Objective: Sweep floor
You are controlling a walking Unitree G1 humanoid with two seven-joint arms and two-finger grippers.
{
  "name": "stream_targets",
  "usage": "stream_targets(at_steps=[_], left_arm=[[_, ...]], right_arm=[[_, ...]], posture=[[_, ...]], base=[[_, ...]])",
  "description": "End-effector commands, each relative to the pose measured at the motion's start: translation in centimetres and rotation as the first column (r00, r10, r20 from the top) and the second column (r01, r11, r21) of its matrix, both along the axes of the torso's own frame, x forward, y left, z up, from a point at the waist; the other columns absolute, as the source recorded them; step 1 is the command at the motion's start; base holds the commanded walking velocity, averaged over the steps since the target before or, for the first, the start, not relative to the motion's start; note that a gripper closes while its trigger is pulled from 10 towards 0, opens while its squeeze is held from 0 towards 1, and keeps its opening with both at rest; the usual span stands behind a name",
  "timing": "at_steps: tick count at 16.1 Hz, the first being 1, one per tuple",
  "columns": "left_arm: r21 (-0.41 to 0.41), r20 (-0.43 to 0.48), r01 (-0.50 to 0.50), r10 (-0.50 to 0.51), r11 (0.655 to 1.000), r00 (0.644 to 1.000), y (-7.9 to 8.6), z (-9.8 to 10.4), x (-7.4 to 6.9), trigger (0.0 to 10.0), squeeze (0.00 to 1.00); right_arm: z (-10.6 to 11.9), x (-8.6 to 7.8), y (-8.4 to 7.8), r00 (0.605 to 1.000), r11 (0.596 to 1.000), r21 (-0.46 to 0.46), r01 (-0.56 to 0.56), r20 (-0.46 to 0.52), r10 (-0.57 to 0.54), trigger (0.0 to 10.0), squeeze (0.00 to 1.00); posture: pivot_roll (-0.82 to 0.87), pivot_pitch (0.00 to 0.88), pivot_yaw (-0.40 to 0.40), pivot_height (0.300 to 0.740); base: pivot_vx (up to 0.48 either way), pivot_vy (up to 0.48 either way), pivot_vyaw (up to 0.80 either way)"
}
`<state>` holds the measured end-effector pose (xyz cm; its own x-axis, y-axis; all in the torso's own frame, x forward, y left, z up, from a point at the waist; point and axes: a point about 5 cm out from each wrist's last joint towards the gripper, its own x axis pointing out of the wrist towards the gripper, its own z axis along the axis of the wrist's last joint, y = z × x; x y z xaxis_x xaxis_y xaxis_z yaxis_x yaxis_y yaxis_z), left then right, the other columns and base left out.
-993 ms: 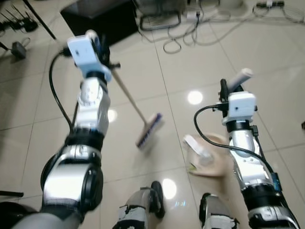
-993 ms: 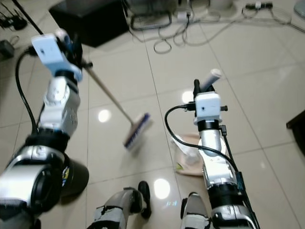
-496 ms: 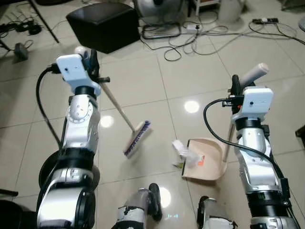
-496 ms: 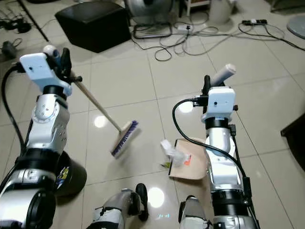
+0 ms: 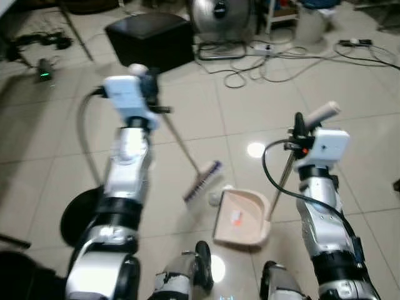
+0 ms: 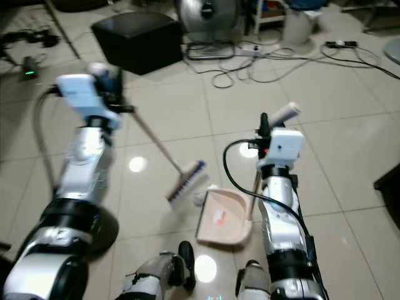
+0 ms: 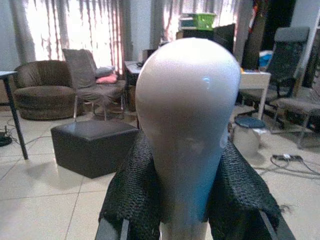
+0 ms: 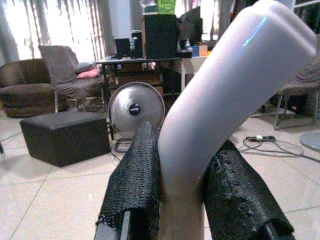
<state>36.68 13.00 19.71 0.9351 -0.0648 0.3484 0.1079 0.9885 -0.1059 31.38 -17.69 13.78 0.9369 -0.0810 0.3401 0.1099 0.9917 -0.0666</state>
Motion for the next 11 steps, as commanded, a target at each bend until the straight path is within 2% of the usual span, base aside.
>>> stream_targets(at_steps=[1,3,7,10,11], left_arm=[[0.034,0.019,-0.030,0.029,0.999,0.999,0.4,0.4,0.2,10.0,0.00],[0.068,-0.003,-0.069,0.069,0.995,0.998,0.5,0.0,0.4,10.0,0.00],[0.094,-0.012,-0.114,0.116,0.989,0.993,1.2,-0.2,0.6,10.0,0.00],[0.153,-0.051,-0.056,0.065,0.987,0.997,1.2,-0.4,0.2,10.0,0.00],[0.198,-0.043,-0.024,0.033,0.980,0.999,1.3,-0.5,-0.6,10.0,0.00]], right_arm=[[1.2,0.2,0.0,0.999,0.999,-0.033,0.013,0.045,-0.012,10.0,0.00],[2.7,-0.2,-0.3,0.994,0.995,-0.095,0.021,0.104,-0.012,10.0,0.00],[4.4,-1.0,-1.5,0.988,0.989,-0.141,0.052,0.153,-0.030,10.0,0.00],[5.0,-1.8,-2.2,0.990,0.991,-0.109,0.073,0.129,-0.059,10.0,0.00],[5.2,-2.2,-2.1,0.992,0.993,-0.096,0.066,0.114,-0.055,10.0,0.00]], posture=[[0.05,0.124,0.136,0.740],[0.02,0.136,0.140,0.740],[0.00,0.145,0.134,0.740],[-0.02,0.134,0.137,0.740],[-0.02,0.128,0.145,0.740]], base=[[0.000,0.000,0.00],[0.000,0.000,0.00],[0.000,0.000,0.00],[0.000,0.000,0.00],[0.000,0.000,0.00]])
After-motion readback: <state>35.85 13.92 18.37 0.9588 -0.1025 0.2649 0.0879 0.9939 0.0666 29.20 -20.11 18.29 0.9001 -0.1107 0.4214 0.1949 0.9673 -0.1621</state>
